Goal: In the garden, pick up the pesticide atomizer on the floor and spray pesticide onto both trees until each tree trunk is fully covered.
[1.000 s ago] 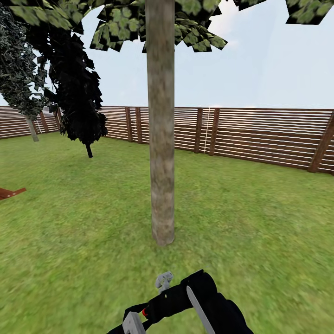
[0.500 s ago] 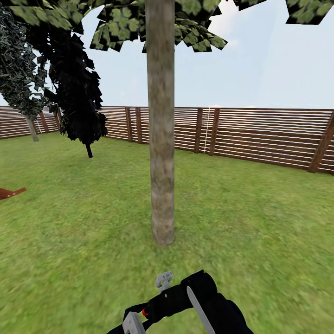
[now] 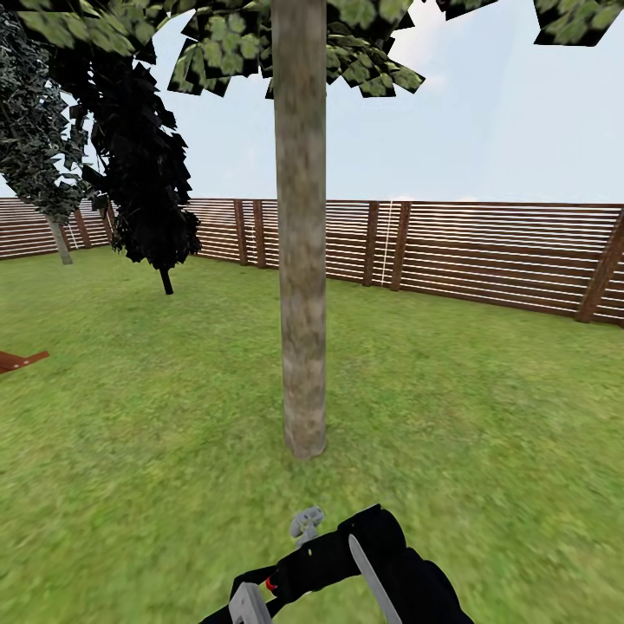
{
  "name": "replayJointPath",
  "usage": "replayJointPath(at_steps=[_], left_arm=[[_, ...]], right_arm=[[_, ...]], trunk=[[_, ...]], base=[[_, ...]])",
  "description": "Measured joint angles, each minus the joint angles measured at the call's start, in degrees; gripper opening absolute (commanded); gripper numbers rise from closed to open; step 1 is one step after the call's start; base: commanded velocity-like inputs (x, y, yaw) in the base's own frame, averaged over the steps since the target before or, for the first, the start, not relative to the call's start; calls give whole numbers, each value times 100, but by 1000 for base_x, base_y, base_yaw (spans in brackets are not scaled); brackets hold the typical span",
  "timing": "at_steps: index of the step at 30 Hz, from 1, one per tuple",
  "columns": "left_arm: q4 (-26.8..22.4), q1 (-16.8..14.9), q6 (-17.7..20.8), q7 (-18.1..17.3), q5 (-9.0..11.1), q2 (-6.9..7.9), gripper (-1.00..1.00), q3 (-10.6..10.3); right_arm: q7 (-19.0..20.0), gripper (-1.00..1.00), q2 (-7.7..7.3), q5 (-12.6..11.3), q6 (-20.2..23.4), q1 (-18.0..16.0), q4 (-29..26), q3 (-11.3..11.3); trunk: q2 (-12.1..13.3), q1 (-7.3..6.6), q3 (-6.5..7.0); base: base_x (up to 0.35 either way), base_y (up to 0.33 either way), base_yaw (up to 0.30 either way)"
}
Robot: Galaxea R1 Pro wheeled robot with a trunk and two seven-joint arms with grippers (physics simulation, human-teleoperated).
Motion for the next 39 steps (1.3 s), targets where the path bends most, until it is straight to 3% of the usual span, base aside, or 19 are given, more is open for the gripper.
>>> replayJointPath(at_steps=[39], left_arm=[[-62,0,-9,0,0,9,-100,-3]], right_arm=[[-35,-100,70,9,-8,1,112,0]], trunk=[[0,0,0]], base=[[0,0,0]])
